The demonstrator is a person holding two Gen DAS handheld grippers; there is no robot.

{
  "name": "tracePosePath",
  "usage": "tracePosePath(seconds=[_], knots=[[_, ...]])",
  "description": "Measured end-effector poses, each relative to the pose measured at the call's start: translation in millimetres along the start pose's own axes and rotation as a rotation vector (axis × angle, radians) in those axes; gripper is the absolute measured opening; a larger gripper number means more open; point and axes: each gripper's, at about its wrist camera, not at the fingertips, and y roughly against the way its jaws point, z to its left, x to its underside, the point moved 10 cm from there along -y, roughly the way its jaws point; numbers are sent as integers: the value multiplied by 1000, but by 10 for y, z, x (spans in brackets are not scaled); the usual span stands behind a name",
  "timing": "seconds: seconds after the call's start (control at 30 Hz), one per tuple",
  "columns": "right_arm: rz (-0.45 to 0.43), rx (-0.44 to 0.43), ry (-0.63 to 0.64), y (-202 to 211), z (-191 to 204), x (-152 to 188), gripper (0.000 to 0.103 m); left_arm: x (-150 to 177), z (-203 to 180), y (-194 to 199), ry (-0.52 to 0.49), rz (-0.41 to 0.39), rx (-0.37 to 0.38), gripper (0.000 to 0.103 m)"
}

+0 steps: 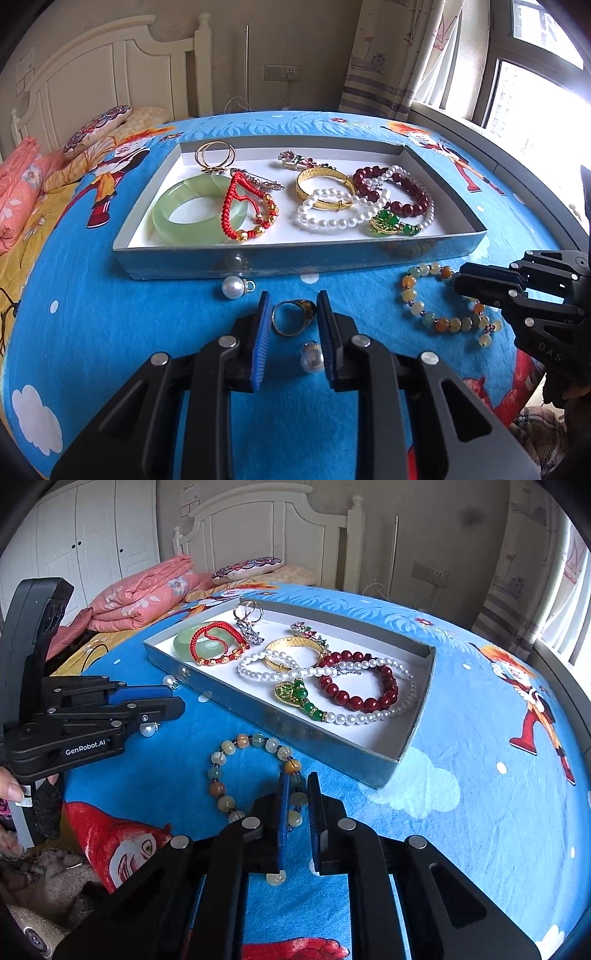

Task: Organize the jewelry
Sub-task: 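Grasp the gold ring with left tool while right tool holds the bead bracelet, then carry the gold ring into the tray with left tool while right tool places the bead bracelet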

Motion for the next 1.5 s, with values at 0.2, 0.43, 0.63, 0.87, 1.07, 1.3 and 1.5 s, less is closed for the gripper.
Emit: tracePosePath(seconds=[0.2,0.43,0.63,0.87,1.07,1.3,1.5], knots=[[-64,-54,-86,118,-52,-77,11,2,5,53,-4,-23,-7,24],[-122,-93,-111,239,33,-189,11,11,43,161,-22,-52,-58,24],[-172,-110,-105,402,122,-322,11,-56,86,305,-18,-88,-70,24],[-234,-121,-108,609,169,-483,11,-106,148,408,1,-106,-64,24],[-265,-115,-112,700,140,-578,11,-140,183,477,15,-118,-55,24],[-291,-105,-108,789,125,-682,11,-138,228,510,38,-125,-20,24],[-307,-105,-89,818,140,-775,11,-166,301,555,70,-128,22,24]])
